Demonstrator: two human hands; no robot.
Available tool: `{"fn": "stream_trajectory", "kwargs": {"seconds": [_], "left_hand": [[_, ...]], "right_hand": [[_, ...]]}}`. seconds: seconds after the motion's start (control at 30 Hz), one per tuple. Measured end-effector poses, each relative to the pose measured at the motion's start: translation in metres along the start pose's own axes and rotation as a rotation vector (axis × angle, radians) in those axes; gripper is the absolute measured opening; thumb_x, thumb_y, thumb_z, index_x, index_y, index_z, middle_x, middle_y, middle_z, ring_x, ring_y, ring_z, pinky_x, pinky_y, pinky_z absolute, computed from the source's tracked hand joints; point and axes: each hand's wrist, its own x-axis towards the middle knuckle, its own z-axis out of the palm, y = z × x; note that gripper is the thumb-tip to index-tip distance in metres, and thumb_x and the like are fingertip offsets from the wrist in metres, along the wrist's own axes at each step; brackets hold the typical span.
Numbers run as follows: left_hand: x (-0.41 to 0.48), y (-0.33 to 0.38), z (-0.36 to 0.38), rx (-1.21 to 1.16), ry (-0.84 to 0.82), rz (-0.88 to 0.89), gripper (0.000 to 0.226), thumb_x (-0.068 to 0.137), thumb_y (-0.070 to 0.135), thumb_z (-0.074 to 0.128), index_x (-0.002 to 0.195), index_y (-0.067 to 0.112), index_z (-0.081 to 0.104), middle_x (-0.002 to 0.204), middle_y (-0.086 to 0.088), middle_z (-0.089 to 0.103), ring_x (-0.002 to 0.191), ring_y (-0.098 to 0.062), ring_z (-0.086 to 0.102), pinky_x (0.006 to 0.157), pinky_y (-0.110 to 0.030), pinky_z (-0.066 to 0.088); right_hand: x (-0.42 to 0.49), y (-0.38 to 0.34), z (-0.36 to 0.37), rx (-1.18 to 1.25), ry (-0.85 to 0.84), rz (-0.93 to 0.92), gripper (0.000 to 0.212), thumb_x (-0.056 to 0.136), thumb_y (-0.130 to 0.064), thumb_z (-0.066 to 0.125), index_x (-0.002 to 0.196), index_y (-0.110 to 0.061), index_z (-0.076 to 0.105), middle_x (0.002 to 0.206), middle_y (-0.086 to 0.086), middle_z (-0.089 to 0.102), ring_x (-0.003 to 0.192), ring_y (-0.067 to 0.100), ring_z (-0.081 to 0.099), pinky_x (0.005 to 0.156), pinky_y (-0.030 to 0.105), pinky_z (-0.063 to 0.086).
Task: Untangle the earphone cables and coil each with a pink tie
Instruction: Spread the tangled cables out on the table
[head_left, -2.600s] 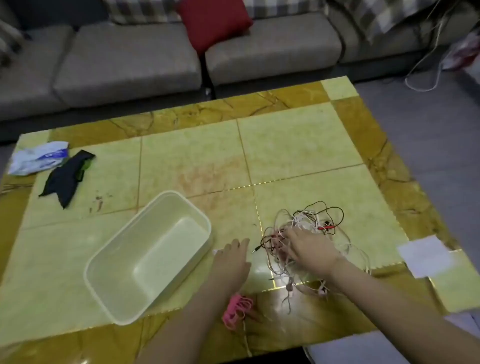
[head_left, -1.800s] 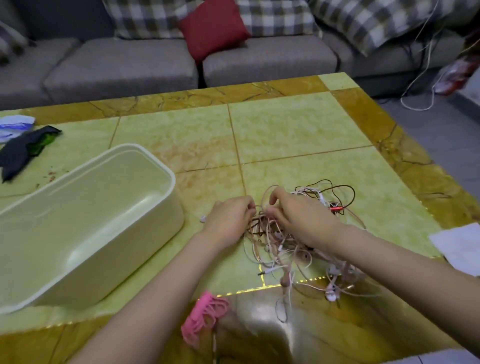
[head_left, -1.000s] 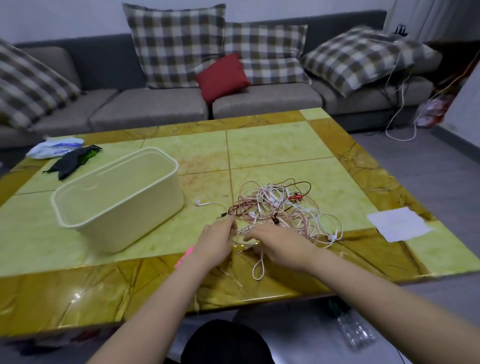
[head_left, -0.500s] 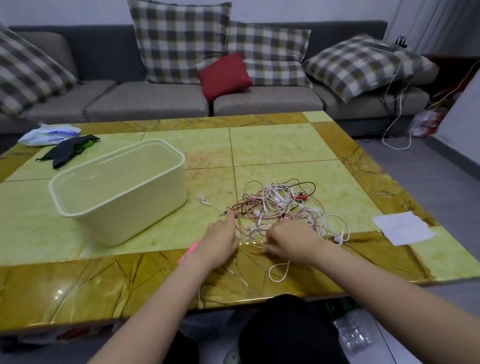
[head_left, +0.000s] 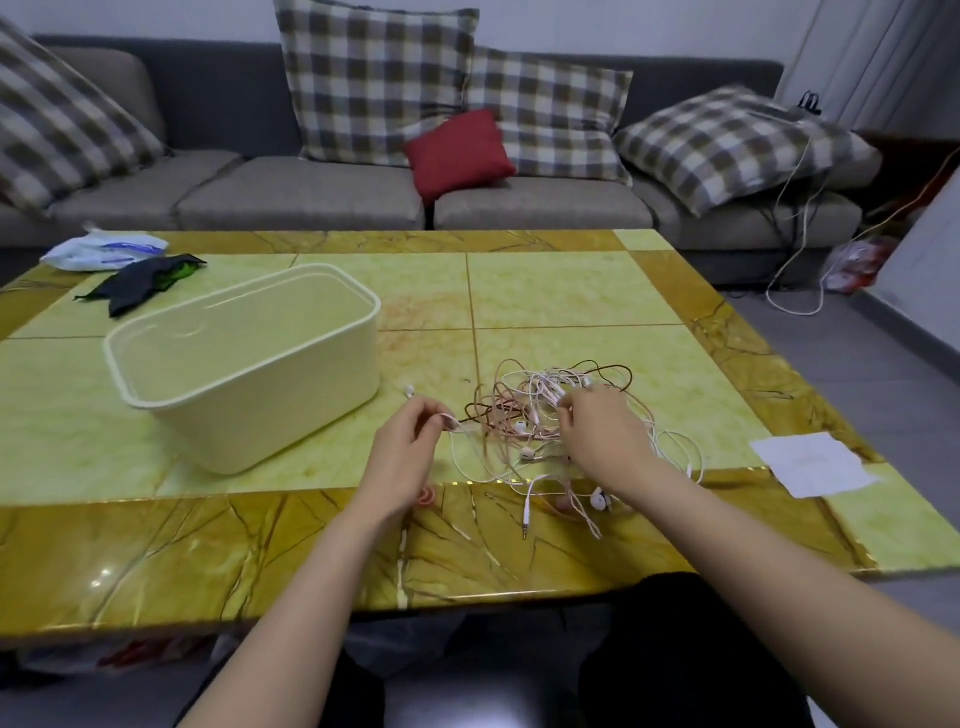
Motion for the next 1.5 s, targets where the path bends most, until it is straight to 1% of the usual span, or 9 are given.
{"fn": "stream_trajectory", "kwargs": {"seconds": [0.13,0.33,0.43,0.5,0.73,1.07,1.23,1.4,1.5], "left_hand": [[-0.002,0.015,0.003,-0.106,-0.028,0.027,0.018,0.096,0.011,0.046,0.089,0.019,0.060,0.081,-0.002,0.062,0.074,-0.019,0.059,0.073,-0.029,0.047],[0.000,0.026,0.011,-0.234,-0.027,0.076,0.021,0.096,0.006,0.045,0.086,0.019,0.058,0.068,0.014,0.055,0.056,-0.004,0.048,0.058,-0.020,0.043],[0.001,0.024,0.007,-0.134,0.017,0.127,0.018,0.095,0.012,0.051,0.087,0.023,0.062,0.065,0.017,0.054,0.058,0.000,0.042,0.058,-0.015,0.035],[0.002,0.023,0.005,-0.053,0.019,0.145,0.010,0.092,0.016,0.057,0.086,0.022,0.062,0.067,0.013,0.052,0.060,0.001,0.043,0.058,-0.013,0.034],[0.005,0.012,0.015,0.116,-0.141,0.056,0.030,0.099,0.017,0.041,0.071,0.024,0.049,0.069,0.007,0.052,0.066,-0.006,0.048,0.060,-0.016,0.036],[0.020,-0.002,0.026,0.077,-0.202,-0.054,0.027,0.100,0.018,0.041,0.074,0.018,0.050,0.077,0.003,0.057,0.078,-0.013,0.053,0.069,-0.018,0.039],[0.028,0.025,0.014,-0.242,0.097,0.030,0.019,0.096,0.013,0.047,0.082,0.017,0.058,0.075,-0.007,0.064,0.075,-0.014,0.064,0.075,-0.019,0.050],[0.032,0.046,0.001,-0.434,0.306,0.116,0.017,0.096,0.016,0.048,0.088,0.018,0.062,0.062,0.010,0.049,0.055,-0.006,0.045,0.053,-0.014,0.041],[0.032,0.046,-0.003,-0.365,0.392,0.146,0.016,0.095,0.018,0.052,0.090,0.021,0.066,0.071,0.017,0.060,0.063,0.001,0.049,0.059,-0.009,0.040]], "right_hand": [[-0.016,-0.034,-0.019,0.267,0.244,-0.202,0.020,0.098,-0.018,0.042,0.111,-0.009,0.052,0.107,0.006,0.054,0.100,0.022,0.049,0.085,0.032,0.038],[-0.030,-0.059,-0.017,0.621,-0.130,-0.231,0.022,0.095,-0.029,0.051,0.115,-0.019,0.046,0.085,-0.004,0.062,0.079,0.012,0.060,0.072,0.030,0.046],[-0.026,-0.049,-0.015,0.557,-0.113,-0.231,0.006,0.096,-0.022,0.051,0.097,-0.018,0.055,0.070,-0.007,0.058,0.069,0.013,0.058,0.062,0.026,0.041],[-0.024,-0.043,-0.019,0.545,-0.071,-0.198,0.013,0.098,-0.022,0.046,0.090,-0.019,0.056,0.067,-0.011,0.054,0.063,0.007,0.054,0.054,0.017,0.035],[-0.010,-0.038,-0.058,0.594,0.011,-0.187,0.017,0.100,-0.024,0.039,0.092,-0.023,0.053,0.078,-0.012,0.059,0.064,0.011,0.054,0.057,0.025,0.039],[0.011,-0.041,-0.093,0.651,0.290,-0.234,0.019,0.101,-0.023,0.037,0.096,-0.018,0.054,0.067,-0.016,0.046,0.055,-0.001,0.042,0.052,0.018,0.028],[0.018,-0.028,-0.083,0.764,0.385,-0.119,0.018,0.101,-0.023,0.036,0.094,-0.018,0.052,0.063,-0.005,0.050,0.054,0.011,0.042,0.057,0.034,0.035],[0.018,-0.012,-0.048,0.570,0.113,-0.084,0.021,0.101,-0.026,0.037,0.096,-0.020,0.057,0.066,-0.005,0.057,0.049,0.005,0.044,0.050,0.024,0.031],[0.015,-0.005,-0.032,0.496,-0.022,-0.085,0.024,0.100,-0.029,0.039,0.092,-0.020,0.060,0.068,-0.009,0.057,0.058,0.007,0.050,0.053,0.026,0.032]]}}
